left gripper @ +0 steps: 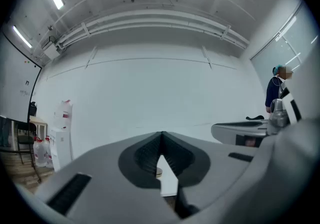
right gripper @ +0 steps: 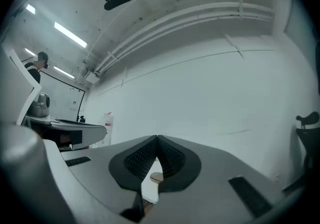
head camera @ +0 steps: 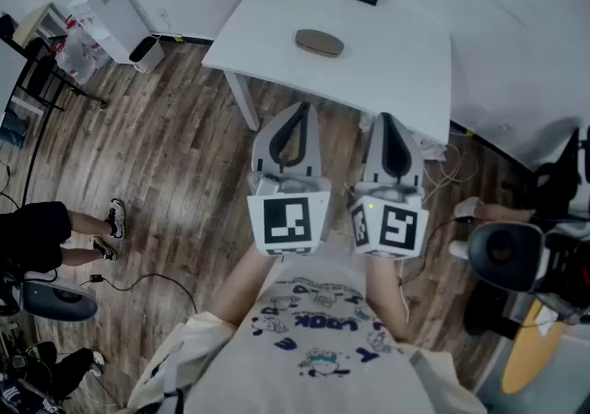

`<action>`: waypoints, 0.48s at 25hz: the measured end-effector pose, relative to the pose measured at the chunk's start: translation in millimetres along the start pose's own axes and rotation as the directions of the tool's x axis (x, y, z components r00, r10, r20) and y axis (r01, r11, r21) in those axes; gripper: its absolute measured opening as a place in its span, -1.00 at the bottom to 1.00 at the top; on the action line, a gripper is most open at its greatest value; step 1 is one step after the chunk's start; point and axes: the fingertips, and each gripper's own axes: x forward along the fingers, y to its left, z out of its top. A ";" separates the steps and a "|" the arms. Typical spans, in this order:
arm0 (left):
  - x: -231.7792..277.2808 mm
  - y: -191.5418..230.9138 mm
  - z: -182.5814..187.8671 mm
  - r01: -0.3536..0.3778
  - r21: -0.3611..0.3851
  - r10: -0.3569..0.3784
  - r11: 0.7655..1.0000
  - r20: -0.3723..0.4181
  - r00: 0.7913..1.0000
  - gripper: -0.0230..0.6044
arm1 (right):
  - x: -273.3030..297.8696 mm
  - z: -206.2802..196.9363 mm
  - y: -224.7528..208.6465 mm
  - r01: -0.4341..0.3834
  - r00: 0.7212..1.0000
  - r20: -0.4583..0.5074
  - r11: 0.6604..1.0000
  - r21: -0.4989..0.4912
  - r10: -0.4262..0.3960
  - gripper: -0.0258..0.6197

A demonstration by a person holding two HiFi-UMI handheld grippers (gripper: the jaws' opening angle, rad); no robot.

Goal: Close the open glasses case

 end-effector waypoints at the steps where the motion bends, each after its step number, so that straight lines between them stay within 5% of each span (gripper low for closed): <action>1: 0.9 -0.1 0.0 -0.002 -0.001 0.002 1.000 0.000 1.000 -0.93 | 1.1 -0.1 -0.6 -0.001 1.000 0.000 1.000 -0.002 0.001 -0.92; 12: 10.4 7.1 -0.8 -0.011 -0.001 0.011 1.000 0.001 1.000 -0.93 | 12.6 -2.7 -0.3 -0.002 1.000 -0.005 1.000 0.006 0.002 -0.92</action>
